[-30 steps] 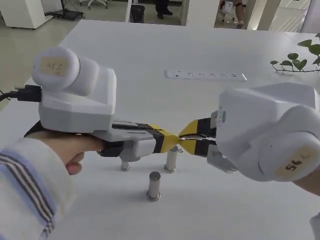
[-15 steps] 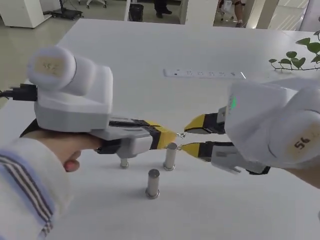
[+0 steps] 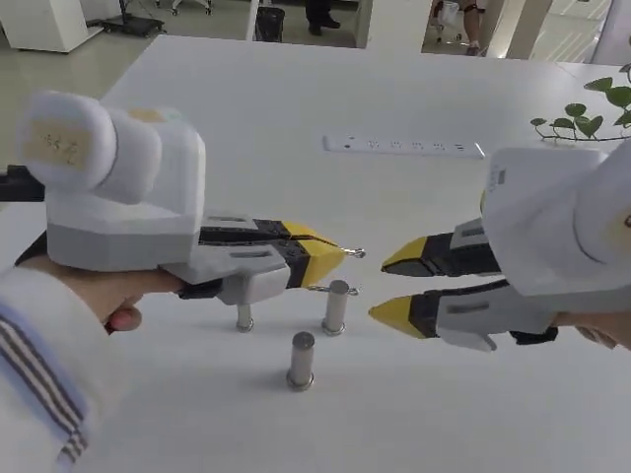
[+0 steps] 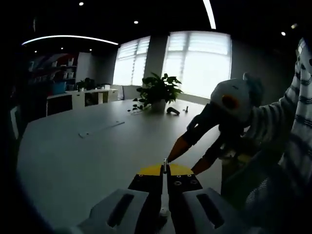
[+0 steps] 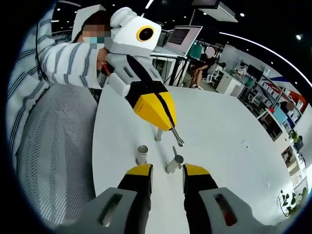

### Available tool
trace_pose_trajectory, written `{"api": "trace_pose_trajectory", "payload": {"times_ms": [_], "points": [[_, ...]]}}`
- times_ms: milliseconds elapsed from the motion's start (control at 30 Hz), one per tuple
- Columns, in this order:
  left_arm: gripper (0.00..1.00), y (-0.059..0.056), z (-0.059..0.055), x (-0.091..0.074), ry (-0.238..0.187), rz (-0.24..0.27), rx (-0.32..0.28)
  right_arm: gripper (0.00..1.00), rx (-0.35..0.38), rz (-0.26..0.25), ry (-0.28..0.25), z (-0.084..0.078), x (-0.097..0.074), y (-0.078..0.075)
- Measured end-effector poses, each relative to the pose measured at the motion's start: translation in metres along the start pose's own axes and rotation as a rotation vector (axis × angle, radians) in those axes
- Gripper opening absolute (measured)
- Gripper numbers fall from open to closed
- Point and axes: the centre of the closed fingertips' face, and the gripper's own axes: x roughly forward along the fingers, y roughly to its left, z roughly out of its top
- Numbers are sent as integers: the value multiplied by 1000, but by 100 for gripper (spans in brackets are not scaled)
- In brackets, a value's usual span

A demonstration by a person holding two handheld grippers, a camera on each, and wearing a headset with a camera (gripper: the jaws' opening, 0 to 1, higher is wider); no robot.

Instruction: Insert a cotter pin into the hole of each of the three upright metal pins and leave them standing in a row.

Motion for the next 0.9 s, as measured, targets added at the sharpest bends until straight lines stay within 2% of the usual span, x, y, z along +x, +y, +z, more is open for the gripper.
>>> {"api": "trace_pose_trajectory", "payload": {"times_ms": [133, 200, 400, 567, 900], "points": [[0, -3, 4, -1, -23, -14, 32, 21, 40, 25, -9, -2, 0, 1], [0, -5, 7, -1, -34, -24, 68, 21, 68, 42, -9, -2, 0, 2], [0, -11, 8, -3, -42, -50, 118, 20, 132, 87, -51, 5, -2, 5], [0, -14, 9, -2, -50, -63, 133, 19, 136, 90, -59, 10, 0, 7], [0, -30, 7, -3, -49, -143, 203, 16, 170, 116, -83, 18, -3, 15]]}}
